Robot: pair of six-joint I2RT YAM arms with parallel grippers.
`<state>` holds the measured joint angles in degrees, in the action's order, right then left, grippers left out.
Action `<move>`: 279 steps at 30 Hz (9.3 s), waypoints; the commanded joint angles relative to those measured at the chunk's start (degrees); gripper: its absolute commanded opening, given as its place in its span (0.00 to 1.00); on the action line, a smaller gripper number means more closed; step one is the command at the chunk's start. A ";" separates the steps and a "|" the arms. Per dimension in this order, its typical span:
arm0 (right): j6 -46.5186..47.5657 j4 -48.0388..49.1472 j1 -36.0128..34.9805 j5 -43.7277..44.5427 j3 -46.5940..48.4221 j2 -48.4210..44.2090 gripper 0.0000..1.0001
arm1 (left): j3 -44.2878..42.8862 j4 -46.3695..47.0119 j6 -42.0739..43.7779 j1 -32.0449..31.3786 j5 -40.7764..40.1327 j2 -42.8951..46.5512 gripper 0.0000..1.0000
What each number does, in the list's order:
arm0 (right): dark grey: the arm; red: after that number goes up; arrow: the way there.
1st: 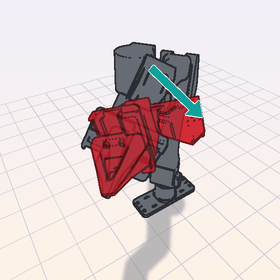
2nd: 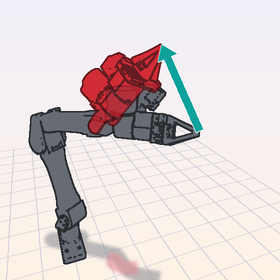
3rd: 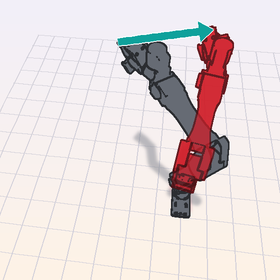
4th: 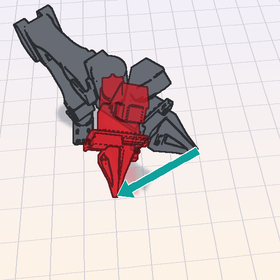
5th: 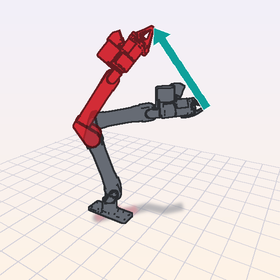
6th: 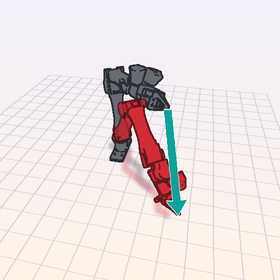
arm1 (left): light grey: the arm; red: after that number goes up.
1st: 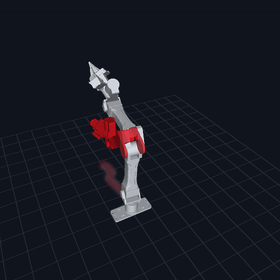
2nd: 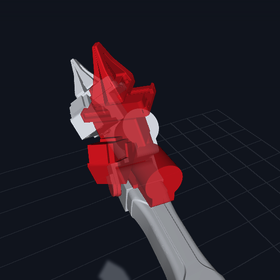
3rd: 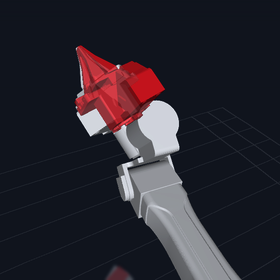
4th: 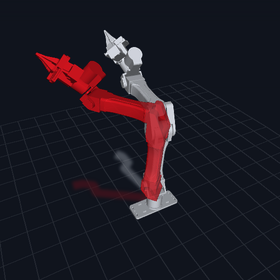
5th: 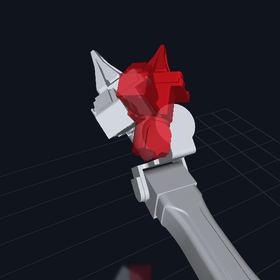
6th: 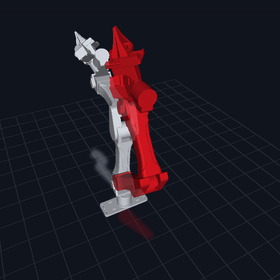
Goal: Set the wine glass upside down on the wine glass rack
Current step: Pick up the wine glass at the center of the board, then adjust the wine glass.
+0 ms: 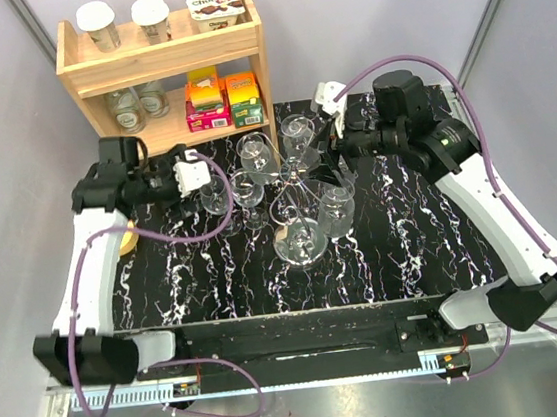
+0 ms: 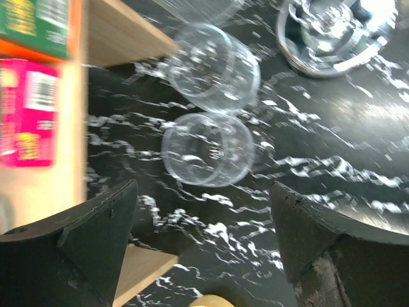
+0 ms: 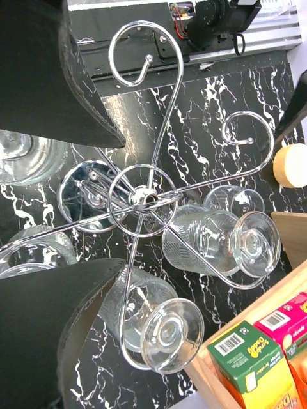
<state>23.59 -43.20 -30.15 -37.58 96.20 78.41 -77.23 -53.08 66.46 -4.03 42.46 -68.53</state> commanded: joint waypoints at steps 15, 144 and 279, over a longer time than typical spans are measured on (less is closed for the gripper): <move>1.98 -1.89 0.36 2.52 1.53 -3.18 0.75 | -7.14 -19.87 25.57 -1.24 2.37 -13.46 0.84; -88.98 80.19 -0.87 -13.57 13.13 22.66 0.67 | -3.37 82.35 -89.05 -9.50 21.18 6.22 0.00; -87.24 87.70 -2.28 -24.99 13.13 15.11 0.00 | 9.99 65.12 -76.47 -19.96 18.19 -0.46 0.69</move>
<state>-67.26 51.46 -27.97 -47.37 105.56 99.00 -70.41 23.81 -4.14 -23.51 57.21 -64.60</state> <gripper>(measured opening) 0.384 0.658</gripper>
